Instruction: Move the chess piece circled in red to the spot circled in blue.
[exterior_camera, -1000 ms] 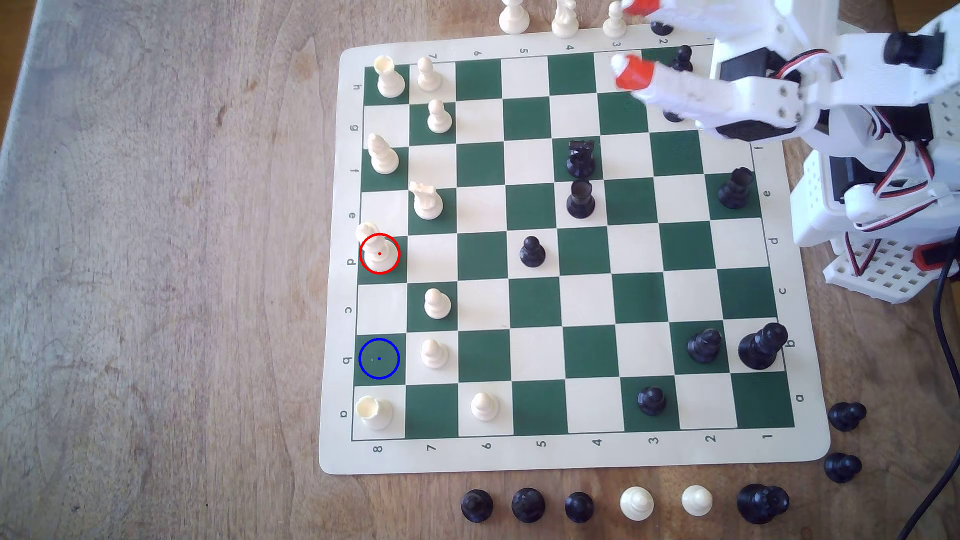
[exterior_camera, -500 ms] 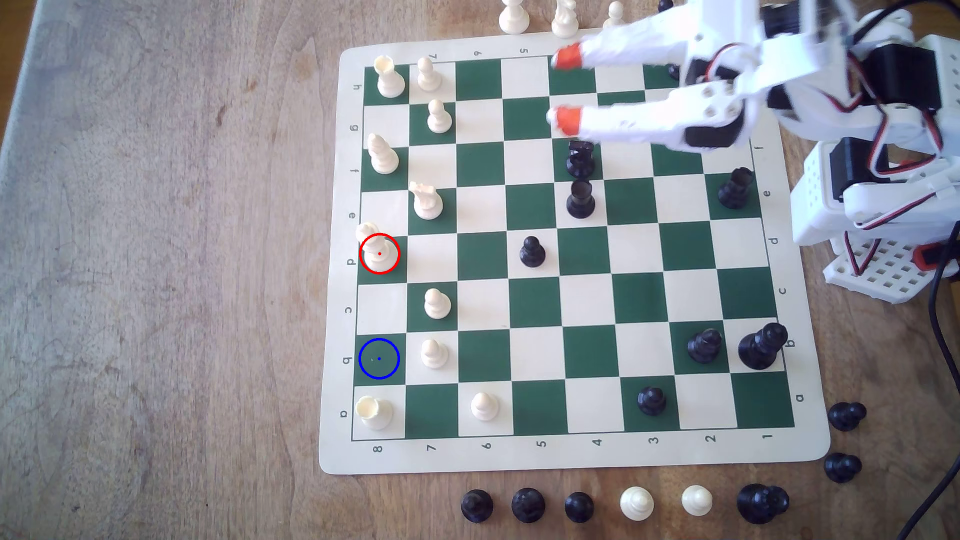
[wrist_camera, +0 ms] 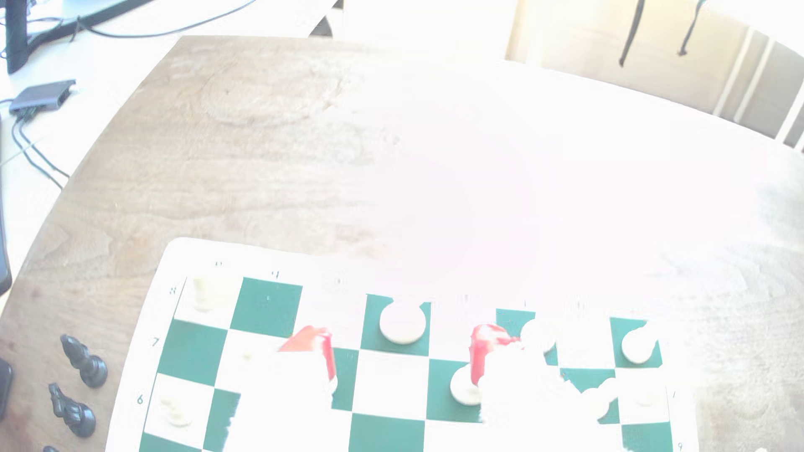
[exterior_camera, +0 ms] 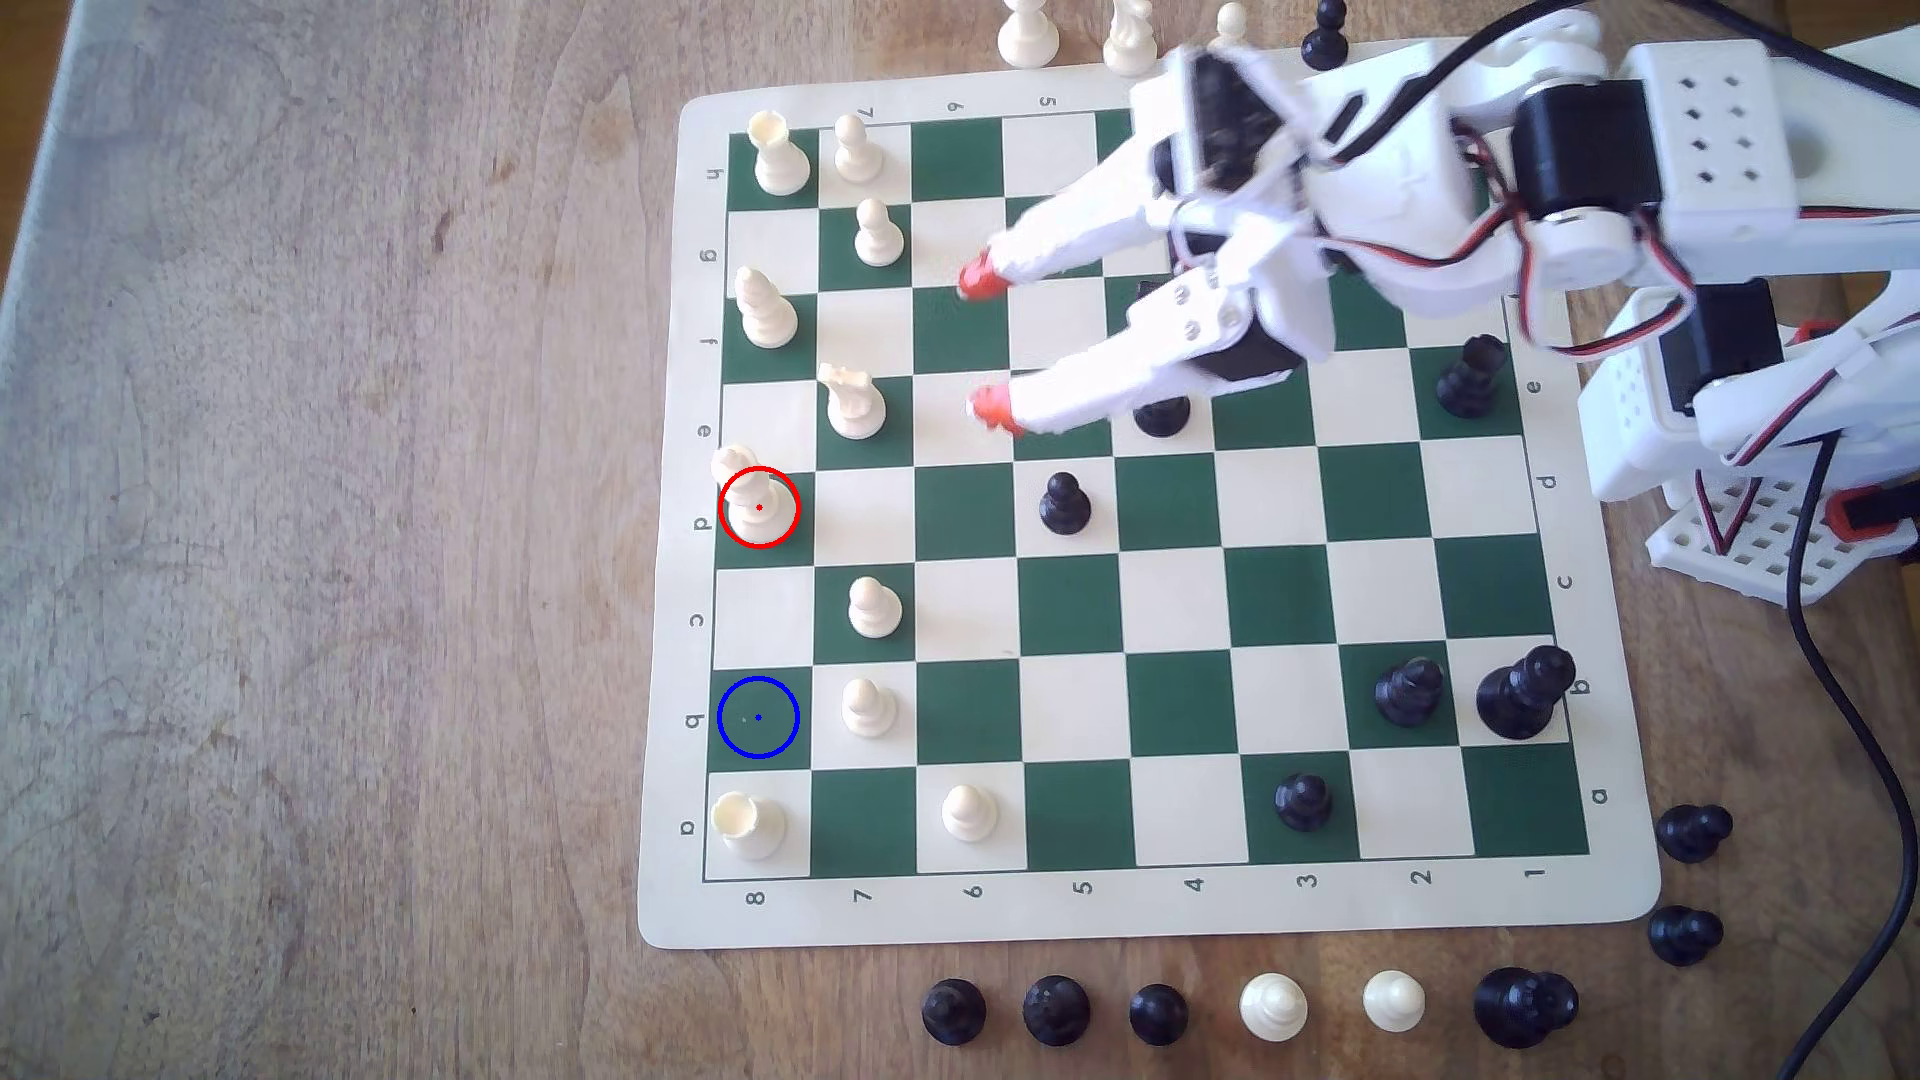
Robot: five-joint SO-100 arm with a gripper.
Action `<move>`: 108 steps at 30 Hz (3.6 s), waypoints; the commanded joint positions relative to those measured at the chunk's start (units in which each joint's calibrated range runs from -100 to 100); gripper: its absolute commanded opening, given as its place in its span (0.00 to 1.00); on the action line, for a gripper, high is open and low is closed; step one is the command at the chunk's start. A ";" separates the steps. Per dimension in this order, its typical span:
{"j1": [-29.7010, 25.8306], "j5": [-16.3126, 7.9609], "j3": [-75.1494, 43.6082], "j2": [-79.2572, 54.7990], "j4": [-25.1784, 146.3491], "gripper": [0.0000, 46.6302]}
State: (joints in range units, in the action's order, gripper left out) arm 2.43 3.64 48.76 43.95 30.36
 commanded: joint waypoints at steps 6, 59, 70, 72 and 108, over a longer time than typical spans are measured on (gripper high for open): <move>0.66 -6.59 -16.21 -11.18 7.64 0.34; 0.89 -12.50 -109.23 -83.08 37.13 0.43; 0.11 -12.45 -109.23 -85.97 36.96 0.43; -0.13 -12.45 -109.23 -85.97 36.64 0.42; -0.52 -12.26 -109.23 -86.99 35.33 0.18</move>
State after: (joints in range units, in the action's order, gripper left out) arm 2.21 -8.96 -55.72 -45.54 66.77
